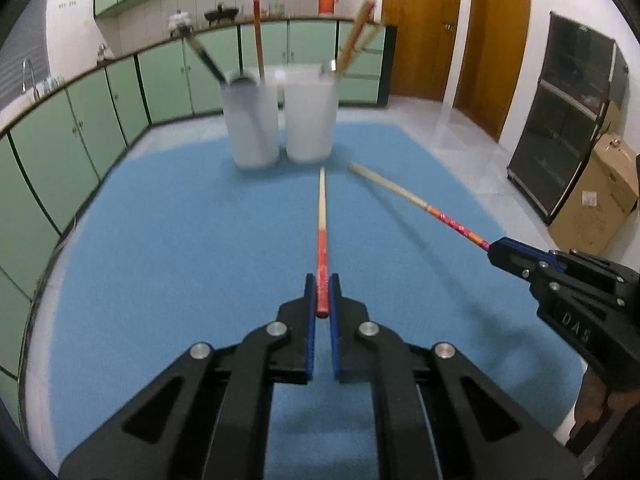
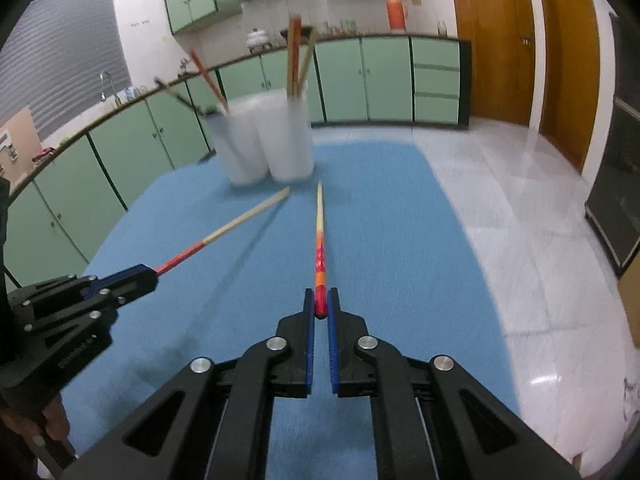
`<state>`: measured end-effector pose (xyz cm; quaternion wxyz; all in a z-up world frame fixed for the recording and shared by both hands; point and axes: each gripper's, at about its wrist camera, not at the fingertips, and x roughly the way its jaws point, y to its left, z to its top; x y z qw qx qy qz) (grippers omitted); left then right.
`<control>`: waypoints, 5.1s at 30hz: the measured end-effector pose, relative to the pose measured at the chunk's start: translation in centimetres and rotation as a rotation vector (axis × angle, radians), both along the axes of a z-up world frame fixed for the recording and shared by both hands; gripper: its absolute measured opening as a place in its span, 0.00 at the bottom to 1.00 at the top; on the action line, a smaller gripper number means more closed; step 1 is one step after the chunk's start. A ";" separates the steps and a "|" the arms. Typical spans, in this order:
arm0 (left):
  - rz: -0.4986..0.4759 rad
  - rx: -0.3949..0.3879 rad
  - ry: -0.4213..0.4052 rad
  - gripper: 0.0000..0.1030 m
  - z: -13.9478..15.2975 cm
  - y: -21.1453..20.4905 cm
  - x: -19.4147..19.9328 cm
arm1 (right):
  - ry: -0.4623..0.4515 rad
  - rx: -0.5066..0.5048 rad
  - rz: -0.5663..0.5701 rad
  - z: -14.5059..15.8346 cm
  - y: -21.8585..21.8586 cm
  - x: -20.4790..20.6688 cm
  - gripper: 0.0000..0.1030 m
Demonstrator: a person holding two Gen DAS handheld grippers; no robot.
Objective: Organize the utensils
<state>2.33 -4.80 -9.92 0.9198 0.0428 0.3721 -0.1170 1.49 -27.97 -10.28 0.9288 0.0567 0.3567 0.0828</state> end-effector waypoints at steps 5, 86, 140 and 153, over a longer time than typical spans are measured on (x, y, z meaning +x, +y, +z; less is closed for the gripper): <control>0.000 -0.021 -0.114 0.05 4.9 0.6 0.0 | -0.093 0.016 0.006 4.7 -1.1 0.3 0.06; 0.119 -0.139 -0.380 0.81 16.8 5.9 9.3 | -0.327 0.030 0.012 15.3 -1.2 11.7 0.74; 0.097 -0.071 -0.309 0.95 16.2 5.0 -3.7 | -0.312 0.006 0.068 16.2 1.1 -2.1 0.94; 0.098 -0.072 -0.310 0.95 16.2 5.0 -3.8 | -0.314 0.006 0.068 16.2 1.1 -2.1 0.94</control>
